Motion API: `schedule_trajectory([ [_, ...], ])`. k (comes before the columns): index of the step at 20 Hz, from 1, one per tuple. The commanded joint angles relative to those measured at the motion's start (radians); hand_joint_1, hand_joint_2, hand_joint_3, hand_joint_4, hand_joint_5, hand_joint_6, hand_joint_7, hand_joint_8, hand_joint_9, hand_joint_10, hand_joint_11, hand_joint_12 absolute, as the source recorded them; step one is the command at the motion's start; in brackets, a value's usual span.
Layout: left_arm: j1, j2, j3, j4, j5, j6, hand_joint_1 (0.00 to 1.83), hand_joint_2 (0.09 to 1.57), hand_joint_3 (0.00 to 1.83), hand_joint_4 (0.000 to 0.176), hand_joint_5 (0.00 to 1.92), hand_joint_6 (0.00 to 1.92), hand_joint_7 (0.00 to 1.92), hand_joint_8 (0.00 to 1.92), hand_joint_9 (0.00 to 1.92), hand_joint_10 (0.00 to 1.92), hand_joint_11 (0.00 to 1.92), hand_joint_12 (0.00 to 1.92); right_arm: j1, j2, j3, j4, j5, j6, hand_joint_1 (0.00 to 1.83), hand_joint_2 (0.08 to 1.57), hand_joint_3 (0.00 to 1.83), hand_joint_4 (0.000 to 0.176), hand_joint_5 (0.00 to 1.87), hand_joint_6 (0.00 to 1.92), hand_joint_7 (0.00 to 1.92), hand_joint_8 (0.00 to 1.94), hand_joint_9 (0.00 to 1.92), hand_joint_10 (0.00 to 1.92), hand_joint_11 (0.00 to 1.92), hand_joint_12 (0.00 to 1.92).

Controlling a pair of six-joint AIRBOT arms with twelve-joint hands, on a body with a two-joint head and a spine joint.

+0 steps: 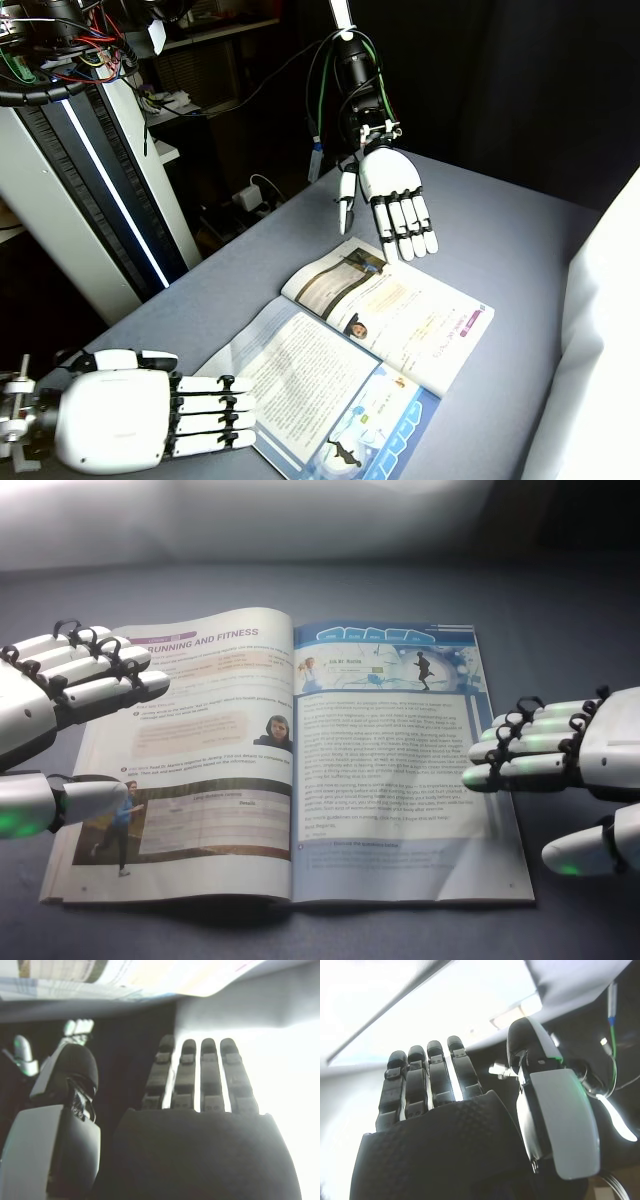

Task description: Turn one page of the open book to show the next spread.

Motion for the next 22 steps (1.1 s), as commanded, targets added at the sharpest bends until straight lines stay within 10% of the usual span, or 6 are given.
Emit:
schedule_trajectory([
  [1,0.001,0.01,0.0,-0.027,-0.124,-0.001,0.2,1.34,0.0,0.005,0.13,0.01,0.05,0.01,0.01,0.0,0.02,0.01,0.013,-0.003,0.006,0.007,0.035,0.018,0.01,1.33,0.0,0.0,0.12,0.03,0.03,0.0,0.0,0.0,0.0,0.0],
  [12,0.047,0.027,-0.021,-0.09,-0.199,0.028,0.22,1.35,0.0,0.047,0.07,0.0,0.0,0.0,0.0,0.0,0.0,0.0,0.002,-0.08,0.05,-0.091,0.016,0.104,0.0,1.3,0.0,0.0,0.08,0.02,0.0,0.0,0.0,0.0,0.0,0.0],
  [22,0.097,0.039,-0.038,-0.144,-0.263,0.045,0.25,1.36,0.0,0.026,0.1,0.0,0.02,0.0,0.0,0.0,0.0,0.0,-0.007,-0.152,0.097,-0.066,0.031,0.108,0.0,1.29,0.0,0.0,0.05,0.01,0.0,0.0,0.0,0.0,0.0,0.0],
])
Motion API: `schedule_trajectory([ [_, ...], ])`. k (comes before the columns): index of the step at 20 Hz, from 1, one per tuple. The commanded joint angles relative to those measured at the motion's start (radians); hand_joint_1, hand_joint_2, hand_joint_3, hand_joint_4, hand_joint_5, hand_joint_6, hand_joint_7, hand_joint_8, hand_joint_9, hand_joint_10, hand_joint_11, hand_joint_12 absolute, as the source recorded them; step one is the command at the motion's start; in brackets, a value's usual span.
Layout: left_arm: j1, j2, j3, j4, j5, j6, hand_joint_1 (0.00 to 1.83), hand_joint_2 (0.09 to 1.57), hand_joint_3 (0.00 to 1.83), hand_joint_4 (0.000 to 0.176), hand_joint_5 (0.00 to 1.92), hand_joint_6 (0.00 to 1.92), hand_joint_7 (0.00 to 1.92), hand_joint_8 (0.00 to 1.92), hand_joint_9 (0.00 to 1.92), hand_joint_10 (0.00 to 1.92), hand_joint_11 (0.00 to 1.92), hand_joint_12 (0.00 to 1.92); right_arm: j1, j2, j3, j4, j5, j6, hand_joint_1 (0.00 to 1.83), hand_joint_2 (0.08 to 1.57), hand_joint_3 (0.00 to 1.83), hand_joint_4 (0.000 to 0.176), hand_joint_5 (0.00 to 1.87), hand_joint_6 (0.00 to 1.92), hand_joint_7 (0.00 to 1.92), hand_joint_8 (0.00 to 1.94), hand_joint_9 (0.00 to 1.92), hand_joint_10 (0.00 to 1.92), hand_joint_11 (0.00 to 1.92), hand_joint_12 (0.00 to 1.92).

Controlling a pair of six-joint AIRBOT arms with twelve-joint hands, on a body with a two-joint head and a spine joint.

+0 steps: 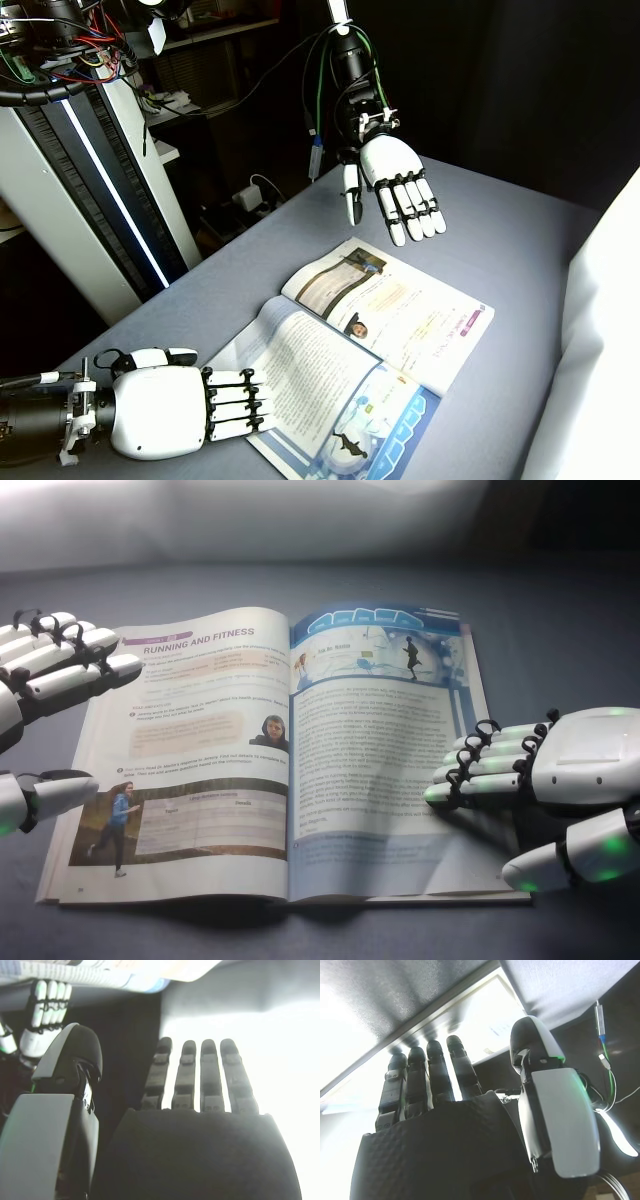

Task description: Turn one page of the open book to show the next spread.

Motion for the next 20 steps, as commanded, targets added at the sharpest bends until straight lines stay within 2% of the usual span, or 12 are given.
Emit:
schedule_trajectory([
  [1,-0.001,0.008,0.0,-0.024,-0.13,0.002,0.26,1.36,0.0,0.021,0.1,0.01,0.02,0.0,0.0,0.0,0.0,0.0,-0.004,-0.017,0.002,0.02,0.031,0.011,0.0,1.28,0.0,0.0,0.04,0.0,0.0,0.0,0.0,0.0,0.0,0.0],
  [2,0.004,0.009,0.0,-0.029,-0.135,0.003,0.25,1.36,0.0,0.023,0.1,0.0,0.03,0.0,0.0,0.0,0.0,0.0,0.001,-0.026,0.007,0.022,0.036,0.006,0.0,1.28,0.0,0.0,0.02,0.0,0.0,0.0,0.0,0.0,0.0,0.0],
  [3,0.009,0.009,-0.001,-0.033,-0.14,0.004,0.24,1.36,0.0,0.034,0.1,0.0,0.02,0.0,0.0,0.0,0.0,0.0,0.01,-0.037,0.012,0.025,0.04,0.0,0.0,1.27,0.0,0.0,0.0,0.0,0.0,0.0,0.0,0.0,0.0,0.0],
  [6,0.037,0.012,-0.008,-0.065,-0.168,0.012,0.27,1.36,0.0,0.038,0.1,0.0,0.03,0.0,0.0,0.0,0.0,0.0,0.033,-0.079,0.037,0.045,0.059,-0.026,0.0,1.27,0.0,0.0,0.02,0.01,0.0,0.0,0.0,0.0,0.0,0.0],
  [7,0.056,0.015,-0.012,-0.083,-0.186,0.015,0.27,1.36,0.0,0.053,0.1,0.0,0.03,0.0,0.0,0.0,0.0,0.0,0.045,-0.098,0.046,0.045,0.062,-0.035,0.0,1.27,0.0,0.0,0.03,0.01,0.0,0.0,0.0,0.0,0.0,0.0],
  [9,0.1,0.025,-0.023,-0.122,-0.227,0.023,0.27,1.35,0.0,0.0,0.12,0.01,0.05,0.01,0.0,0.0,0.01,0.01,0.071,-0.131,0.064,0.04,0.068,-0.048,0.0,1.27,0.0,0.0,0.01,0.0,0.0,0.0,0.0,0.0,0.0,0.0],
  [13,0.172,0.039,-0.041,-0.186,-0.285,0.033,0.27,1.36,0.0,0.0,0.11,0.0,0.06,0.0,0.01,0.0,0.02,0.04,0.126,-0.204,0.115,0.067,0.107,-0.082,0.0,1.29,0.0,0.0,0.05,0.02,0.0,0.0,0.0,0.0,0.0,0.0],
  [14,0.183,0.039,-0.043,-0.193,-0.289,0.033,0.24,1.36,0.0,0.0,0.1,0.0,0.05,0.0,0.0,0.0,0.0,0.09,0.133,-0.215,0.122,0.087,0.116,-0.101,0.0,1.29,0.0,0.0,0.01,0.0,0.0,0.0,0.0,0.0,0.0,0.0],
  [15,0.193,0.039,-0.045,-0.199,-0.294,0.033,0.25,1.36,0.0,0.0,0.12,0.0,0.06,0.0,0.01,0.0,0.0,0.23,0.14,-0.228,0.128,0.11,0.127,-0.123,0.0,1.29,0.0,0.0,0.01,0.0,0.0,0.0,0.0,0.0,0.0,0.0],
  [16,0.2,0.038,-0.047,-0.204,-0.3,0.033,0.27,1.36,0.0,0.0,0.12,0.0,0.06,0.0,0.01,0.0,0.0,0.26,0.147,-0.242,0.136,0.149,0.143,-0.154,0.0,1.29,0.0,0.0,0.04,0.01,0.0,0.0,0.0,0.0,0.0,0.0],
  [17,0.203,0.038,-0.047,-0.207,-0.302,0.033,0.28,1.36,0.0,0.0,0.12,0.0,0.05,0.0,0.0,0.0,0.0,0.17,0.153,-0.255,0.144,0.178,0.158,-0.175,0.0,1.29,0.0,0.0,0.04,0.01,0.0,0.0,0.0,0.0,0.0,0.0],
  [20,0.203,0.032,-0.045,-0.206,-0.3,0.033,0.3,1.36,0.0,0.0,0.13,0.0,0.05,0.0,0.0,0.0,0.0,0.12,0.173,-0.301,0.174,0.235,0.202,-0.203,0.0,1.28,0.0,0.0,0.0,0.0,0.0,0.0,0.0,0.0,0.0,0.0],
])
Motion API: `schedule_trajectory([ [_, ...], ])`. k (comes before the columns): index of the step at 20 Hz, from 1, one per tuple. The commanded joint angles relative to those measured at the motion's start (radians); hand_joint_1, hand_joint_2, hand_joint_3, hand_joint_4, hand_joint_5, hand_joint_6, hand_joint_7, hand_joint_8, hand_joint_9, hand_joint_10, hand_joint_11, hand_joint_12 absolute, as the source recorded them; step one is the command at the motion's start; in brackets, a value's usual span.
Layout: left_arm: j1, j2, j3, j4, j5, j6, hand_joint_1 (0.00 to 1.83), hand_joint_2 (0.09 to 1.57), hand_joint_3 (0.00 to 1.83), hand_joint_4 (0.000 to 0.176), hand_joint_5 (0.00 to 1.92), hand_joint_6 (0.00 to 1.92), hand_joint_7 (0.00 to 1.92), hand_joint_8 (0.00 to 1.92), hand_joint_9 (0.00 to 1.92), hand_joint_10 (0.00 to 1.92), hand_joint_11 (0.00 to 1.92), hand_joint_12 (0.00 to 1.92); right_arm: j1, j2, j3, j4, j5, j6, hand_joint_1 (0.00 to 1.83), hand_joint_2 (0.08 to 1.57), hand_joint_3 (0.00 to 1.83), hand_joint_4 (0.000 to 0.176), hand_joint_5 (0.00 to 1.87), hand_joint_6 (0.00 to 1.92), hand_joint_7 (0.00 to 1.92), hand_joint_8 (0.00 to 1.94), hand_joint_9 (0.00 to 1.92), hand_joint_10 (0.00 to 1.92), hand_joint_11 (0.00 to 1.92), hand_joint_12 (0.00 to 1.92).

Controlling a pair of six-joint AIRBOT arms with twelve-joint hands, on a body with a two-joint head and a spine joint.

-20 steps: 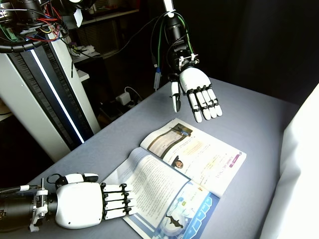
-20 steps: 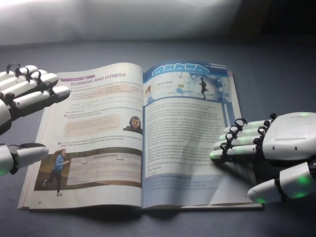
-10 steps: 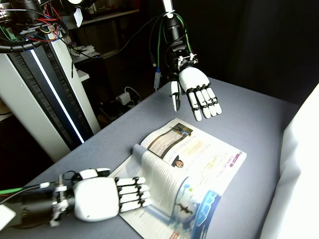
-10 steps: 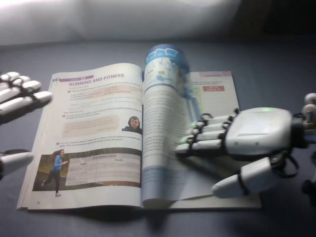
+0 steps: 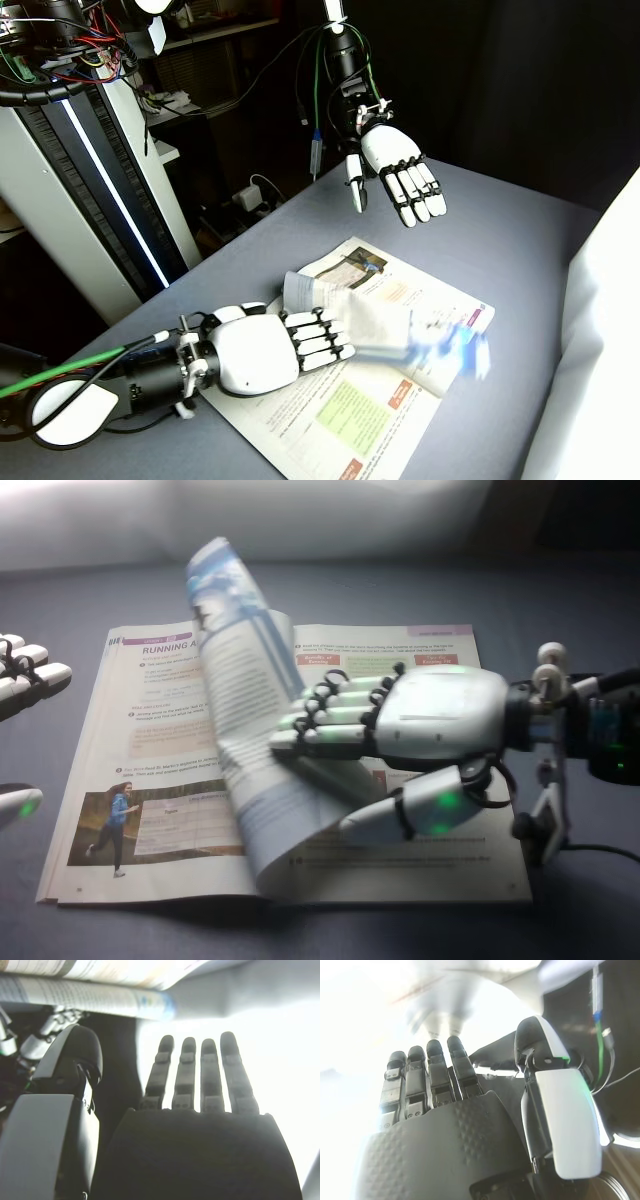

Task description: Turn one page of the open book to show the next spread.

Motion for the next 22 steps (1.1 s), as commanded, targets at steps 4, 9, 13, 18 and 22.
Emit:
schedule_trajectory([
  [4,-0.004,-0.014,0.014,-0.011,-0.113,-0.002,0.23,1.38,0.0,0.0,0.02,0.0,0.01,0.0,0.0,0.0,0.0,0.0,0.052,-0.065,0.032,0.121,0.174,-0.048,0.0,1.28,0.0,0.0,0.0,0.0,0.0,0.0,0.0,0.0,0.0,0.0],
  [9,-0.007,-0.022,0.022,-0.003,-0.111,-0.007,0.0,1.26,0.01,0.0,0.0,0.0,0.0,0.0,0.0,0.0,0.0,0.0,0.124,-0.117,0.049,0.162,0.25,-0.078,0.0,1.23,0.0,0.0,0.03,0.01,0.0,0.0,0.0,0.0,0.0,0.0],
  [13,-0.016,-0.035,0.033,0.005,-0.104,-0.015,0.0,1.49,0.0,0.048,0.17,0.01,0.07,0.0,0.17,0.01,0.0,0.61,0.189,-0.12,0.046,0.214,0.323,-0.097,0.0,1.24,0.0,0.0,0.0,0.0,0.0,0.0,0.0,0.0,0.0,0.0],
  [18,-0.026,-0.04,0.038,0.012,-0.105,-0.018,0.0,1.48,0.0,0.046,0.17,0.0,0.08,0.0,0.18,0.01,0.0,0.65,0.228,-0.068,0.033,0.232,0.361,-0.097,0.0,1.2,0.0,0.0,0.0,0.0,0.0,0.0,0.0,0.0,0.0,0.0],
  [22,-0.035,-0.042,0.036,0.015,-0.105,-0.018,0.26,1.37,0.0,0.049,0.08,0.01,0.0,0.0,0.01,0.0,0.0,0.03,0.23,0.028,-0.005,0.219,0.336,-0.101,0.0,1.2,0.0,0.0,0.0,0.0,0.0,0.0,0.0,0.0,0.0,0.0],
])
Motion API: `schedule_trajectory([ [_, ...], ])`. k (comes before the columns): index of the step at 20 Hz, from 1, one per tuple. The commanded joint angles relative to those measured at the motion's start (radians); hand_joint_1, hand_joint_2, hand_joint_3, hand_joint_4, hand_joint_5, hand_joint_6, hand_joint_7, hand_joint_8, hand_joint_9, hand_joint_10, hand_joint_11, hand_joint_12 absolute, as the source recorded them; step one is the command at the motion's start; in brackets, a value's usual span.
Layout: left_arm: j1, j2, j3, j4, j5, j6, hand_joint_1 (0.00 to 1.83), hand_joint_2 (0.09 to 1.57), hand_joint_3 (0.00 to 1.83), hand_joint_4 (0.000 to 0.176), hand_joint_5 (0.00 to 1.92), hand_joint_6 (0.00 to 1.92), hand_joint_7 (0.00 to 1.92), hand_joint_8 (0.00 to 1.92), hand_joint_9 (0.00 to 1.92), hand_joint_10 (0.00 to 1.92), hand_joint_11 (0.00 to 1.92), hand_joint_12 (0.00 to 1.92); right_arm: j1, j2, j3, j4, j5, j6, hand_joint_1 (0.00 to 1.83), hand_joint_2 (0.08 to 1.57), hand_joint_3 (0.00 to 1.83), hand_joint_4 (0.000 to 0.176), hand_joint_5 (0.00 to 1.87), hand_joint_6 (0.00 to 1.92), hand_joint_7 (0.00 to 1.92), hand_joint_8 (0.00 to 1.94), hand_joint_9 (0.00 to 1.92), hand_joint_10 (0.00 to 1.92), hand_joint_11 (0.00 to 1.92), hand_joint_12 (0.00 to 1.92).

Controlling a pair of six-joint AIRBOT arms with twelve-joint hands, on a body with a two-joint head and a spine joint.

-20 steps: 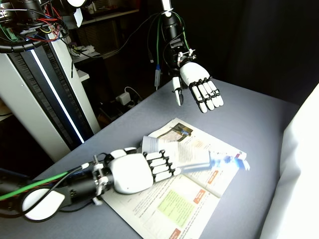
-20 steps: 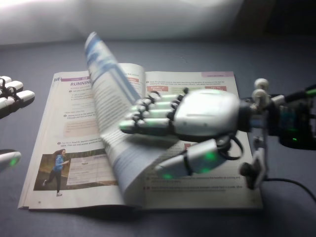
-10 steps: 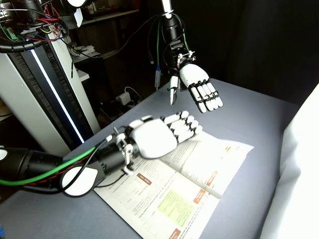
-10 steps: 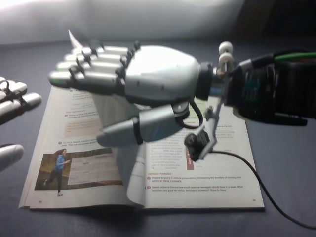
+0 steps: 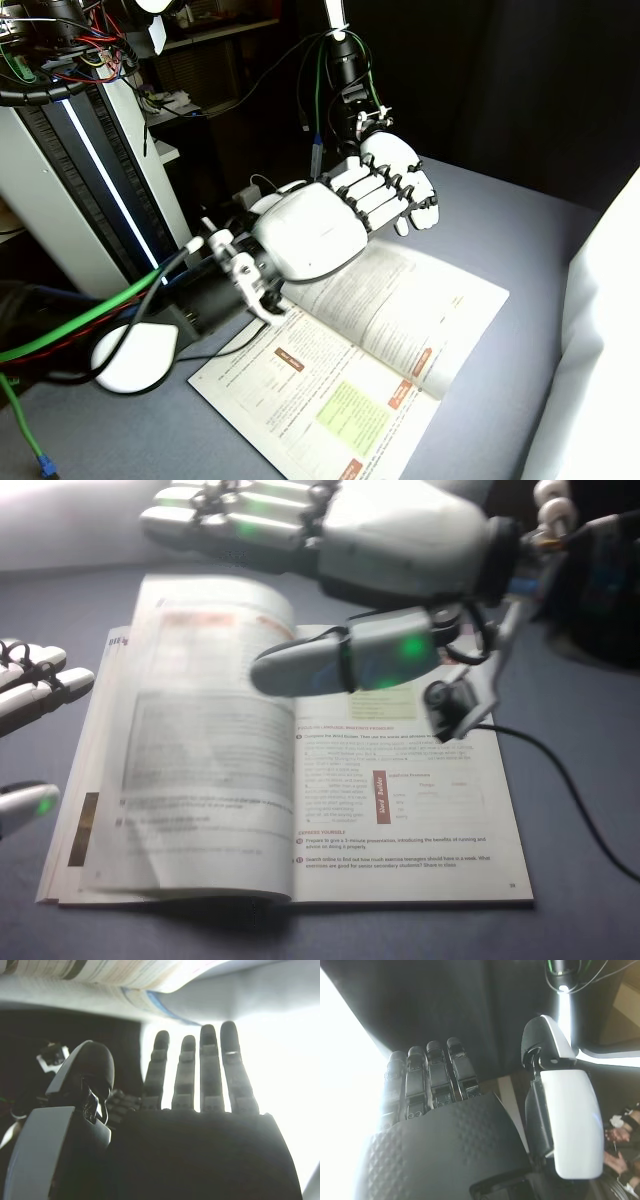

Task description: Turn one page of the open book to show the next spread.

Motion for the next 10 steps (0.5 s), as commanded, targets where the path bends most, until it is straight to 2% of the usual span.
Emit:
schedule_trajectory([
  [1,-0.007,0.0,0.002,-0.017,-0.12,-0.003,0.25,1.37,0.0,0.024,0.08,0.01,0.0,0.0,0.0,0.0,0.0,0.0,0.011,0.01,-0.014,0.059,0.079,-0.002,0.0,1.19,0.0,0.0,0.0,0.0,0.0,0.0,0.0,0.0,0.0,0.0],
  [4,-0.008,-0.001,-0.001,-0.017,-0.124,-0.003,0.26,1.39,0.0,0.01,0.06,0.0,0.01,0.0,0.0,0.0,0.0,0.0,0.003,0.08,-0.059,0.059,0.055,-0.012,0.0,1.2,0.0,0.001,0.0,0.0,0.0,0.0,0.0,0.0,0.0,0.0],
  [5,-0.008,-0.001,-0.001,-0.017,-0.126,-0.003,0.24,1.39,0.0,0.012,0.06,0.0,0.02,0.0,0.0,0.0,0.0,0.0,-0.006,0.092,-0.065,0.058,0.05,-0.012,0.0,1.18,0.0,0.0,0.0,0.0,0.0,0.0,0.0,0.0,0.0,0.0],
  [6,-0.009,-0.003,0.0,-0.017,-0.129,-0.003,0.21,1.4,0.0,0.0,0.09,0.0,0.04,0.0,0.0,0.0,0.0,0.19,-0.037,0.124,-0.08,0.062,0.039,-0.012,0.0,1.17,0.0,0.001,0.0,0.0,0.0,0.0,0.0,0.0,0.0,0.0],
  [7,-0.011,-0.006,0.0,-0.017,-0.133,-0.003,0.29,1.38,0.0,0.0,0.12,0.0,0.09,0.01,0.03,0.01,0.0,0.34,-0.065,0.153,-0.096,0.073,0.035,-0.012,0.0,1.21,0.0,0.0,0.0,0.0,0.0,0.0,0.0,0.0,0.0,0.0],
  [10,-0.013,-0.011,0.002,-0.016,-0.137,-0.005,0.23,1.37,0.0,0.0,0.11,0.0,0.03,0.0,0.0,0.0,0.0,0.07,-0.156,0.222,-0.13,0.127,0.034,-0.015,0.0,1.23,0.0,0.0,0.0,0.0,0.0,0.0,0.0,0.0,0.0,0.0],
])
